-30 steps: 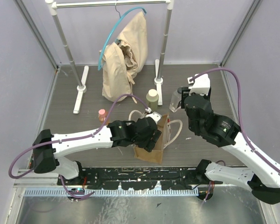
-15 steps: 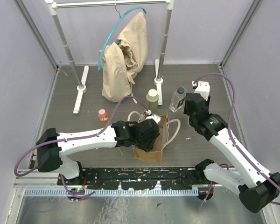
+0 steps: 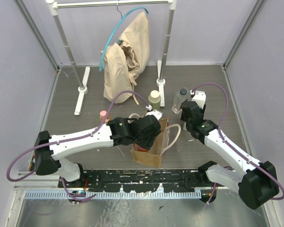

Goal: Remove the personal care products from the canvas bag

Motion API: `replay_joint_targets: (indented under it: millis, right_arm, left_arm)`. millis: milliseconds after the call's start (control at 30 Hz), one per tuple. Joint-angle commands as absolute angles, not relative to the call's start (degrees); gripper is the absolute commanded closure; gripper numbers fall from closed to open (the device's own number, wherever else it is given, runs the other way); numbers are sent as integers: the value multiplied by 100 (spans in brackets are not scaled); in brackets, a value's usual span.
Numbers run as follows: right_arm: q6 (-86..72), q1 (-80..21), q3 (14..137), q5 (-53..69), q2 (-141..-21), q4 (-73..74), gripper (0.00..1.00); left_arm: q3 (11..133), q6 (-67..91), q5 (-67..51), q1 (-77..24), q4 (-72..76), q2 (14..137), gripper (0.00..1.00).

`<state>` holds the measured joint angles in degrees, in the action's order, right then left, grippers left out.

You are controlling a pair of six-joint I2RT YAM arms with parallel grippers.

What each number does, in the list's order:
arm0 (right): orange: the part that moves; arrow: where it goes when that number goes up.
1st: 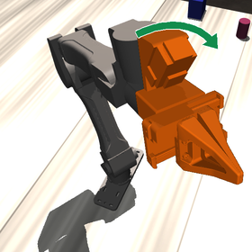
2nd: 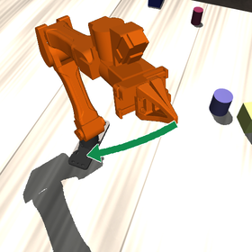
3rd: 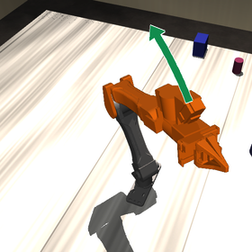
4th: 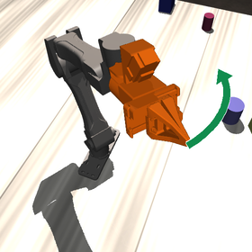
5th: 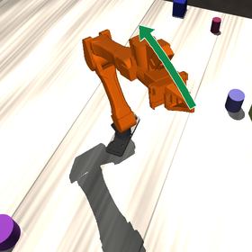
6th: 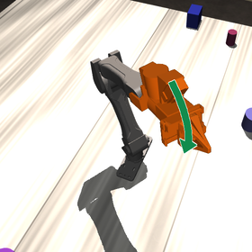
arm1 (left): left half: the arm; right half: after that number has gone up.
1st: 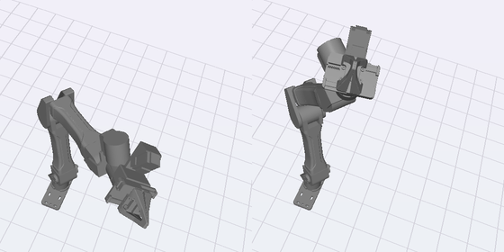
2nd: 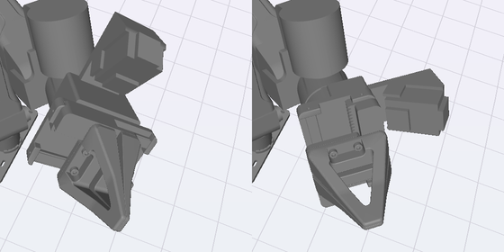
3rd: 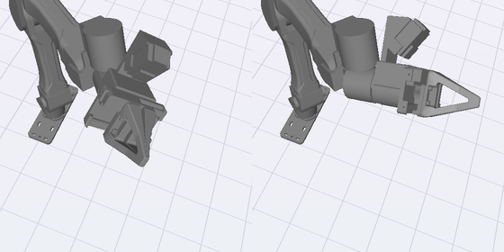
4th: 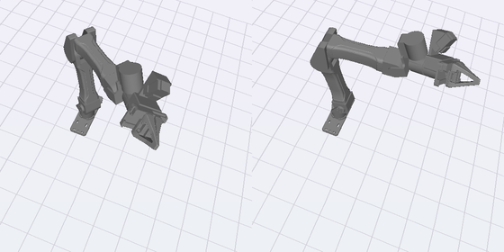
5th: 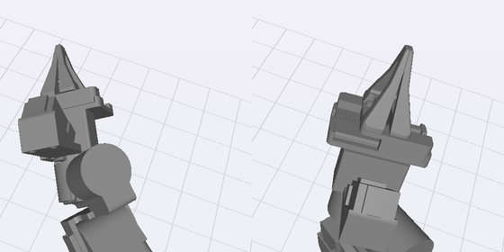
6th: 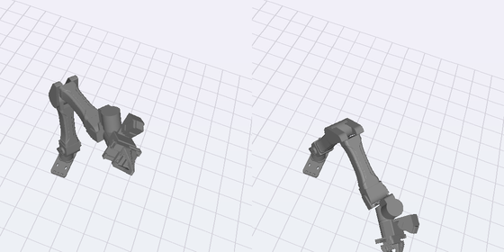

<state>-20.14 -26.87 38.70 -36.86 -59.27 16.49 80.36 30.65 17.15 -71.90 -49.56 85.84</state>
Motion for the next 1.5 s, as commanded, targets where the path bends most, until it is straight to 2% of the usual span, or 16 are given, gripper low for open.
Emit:
replay_joint_targets:
  millis: [0, 167, 333, 900, 1033, 1167, 1467]
  right_arm:
    - [-2168, -2659, 3837, -3926, -5825, 381, 69]
    - [-2192, -2659, 3767, -3876, -5899, 409, 57]
    - [-2191, -2646, 3764, -3831, -5916, 468, 53]
    - [-2180, -2646, 3765, -3603, -5965, 490, 52]
    - [-2148, -2637, 3779, -3580, -5986, 497, 50]
    - [-2058, -2643, 3886, -3525, -6041, 596, 37]
    - [-2023, -2639, 4184, -3344, -6128, 1031, 25]
  left_arm:
    - [8858, 2766, 2277, -7208, -5177, 8154, 81]
    - [9544, 2446, 2767, -7199, -5434, 8107, 77]
    - [9989, 2158, 3166, -7062, -5446, 7956, 77]
    - [10954, 1500, 2724, -5258, -5521, 8254, 79]
    - [10809, 1495, 2490, -4842, -5344, 8217, 79]
    - [10388, 1666, 2097, -4497, -5135, 8198, 79]
    - [8772, 1934, 1548, -4220, -4158, 8125, 83]
